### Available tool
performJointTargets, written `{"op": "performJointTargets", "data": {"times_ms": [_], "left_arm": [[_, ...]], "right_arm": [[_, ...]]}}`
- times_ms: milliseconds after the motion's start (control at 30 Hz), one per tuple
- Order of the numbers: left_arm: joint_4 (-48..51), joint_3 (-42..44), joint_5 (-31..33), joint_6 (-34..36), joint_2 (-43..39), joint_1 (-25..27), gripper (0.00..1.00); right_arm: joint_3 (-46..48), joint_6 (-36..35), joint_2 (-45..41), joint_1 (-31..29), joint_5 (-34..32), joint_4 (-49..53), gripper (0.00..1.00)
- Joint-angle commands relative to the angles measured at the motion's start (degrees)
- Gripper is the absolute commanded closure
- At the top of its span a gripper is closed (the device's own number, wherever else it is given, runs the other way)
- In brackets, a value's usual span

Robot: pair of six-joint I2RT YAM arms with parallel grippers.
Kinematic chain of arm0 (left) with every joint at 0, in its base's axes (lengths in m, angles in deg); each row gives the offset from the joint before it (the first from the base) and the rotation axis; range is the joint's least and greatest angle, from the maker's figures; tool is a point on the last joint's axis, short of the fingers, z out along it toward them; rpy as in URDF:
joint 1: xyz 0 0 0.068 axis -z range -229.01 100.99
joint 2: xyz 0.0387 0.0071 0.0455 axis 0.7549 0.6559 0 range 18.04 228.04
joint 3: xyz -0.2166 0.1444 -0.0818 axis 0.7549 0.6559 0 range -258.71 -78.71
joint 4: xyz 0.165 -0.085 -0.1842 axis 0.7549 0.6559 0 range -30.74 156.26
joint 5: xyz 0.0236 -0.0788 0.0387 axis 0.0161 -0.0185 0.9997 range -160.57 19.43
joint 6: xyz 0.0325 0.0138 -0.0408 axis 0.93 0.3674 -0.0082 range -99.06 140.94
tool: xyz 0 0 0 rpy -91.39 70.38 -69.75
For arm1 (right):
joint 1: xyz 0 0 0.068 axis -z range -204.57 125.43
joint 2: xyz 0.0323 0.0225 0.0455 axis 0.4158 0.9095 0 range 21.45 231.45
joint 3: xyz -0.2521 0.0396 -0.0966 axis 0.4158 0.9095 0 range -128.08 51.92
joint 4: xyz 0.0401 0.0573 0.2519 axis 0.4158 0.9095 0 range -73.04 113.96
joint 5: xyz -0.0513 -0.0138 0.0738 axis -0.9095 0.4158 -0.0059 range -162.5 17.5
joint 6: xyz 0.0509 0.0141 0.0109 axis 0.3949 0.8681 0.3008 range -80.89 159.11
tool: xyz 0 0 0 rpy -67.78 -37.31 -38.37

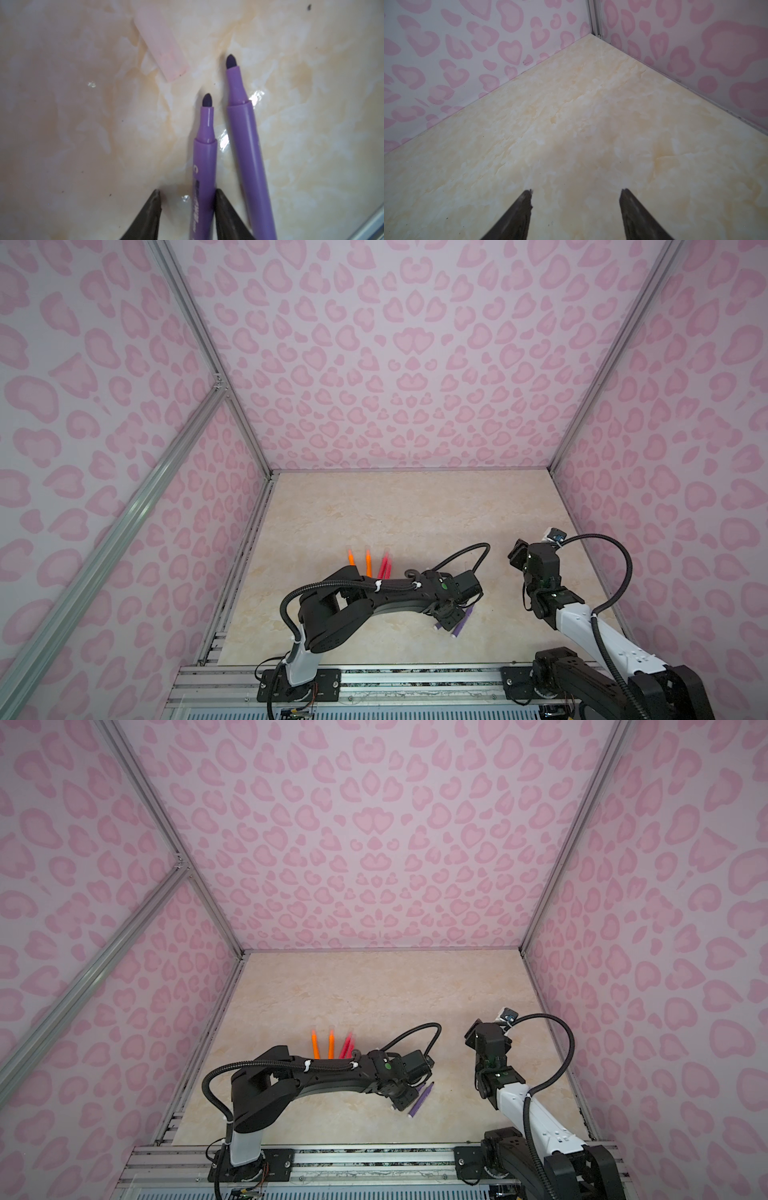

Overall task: Insert the pens into the pen caps
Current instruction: 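Close the left gripper on the nearer purple marker and lift it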

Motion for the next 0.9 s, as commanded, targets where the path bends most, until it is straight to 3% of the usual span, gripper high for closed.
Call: {"op": "performJointTargets", "data": {"times_ms": [0,433,667,800,867], "left_arm": [[0.5,-0.5,-0.8,0.1,1.3,0.0,0.57],[0.9,-2.5,-1.6,0.2,3.5,0.0,0.63],[1.0,-2.3,-1.6,0.2,3.1,0.0,0.78],[0.3,-1.7,-0.8,-0.1,2.1,0.0,0.95],[-0.8,-1.3,0.3,-0.5,0.6,0.0,0.97]], "right_arm": [[0.3,0.4,0.1,0.0,0.0,-1.2,0.32],[0.4,0.4,-0.2,0.1,0.4,-1.2,0.32],[0.4,0.5,-0.2,0.3,0.4,-1.2,0.32],[0.5,0.5,-0.4,0.3,0.4,-1.3,0.32],[0.5,0.5,-0.4,0.4,0.5,-1.2,0.32]]}}
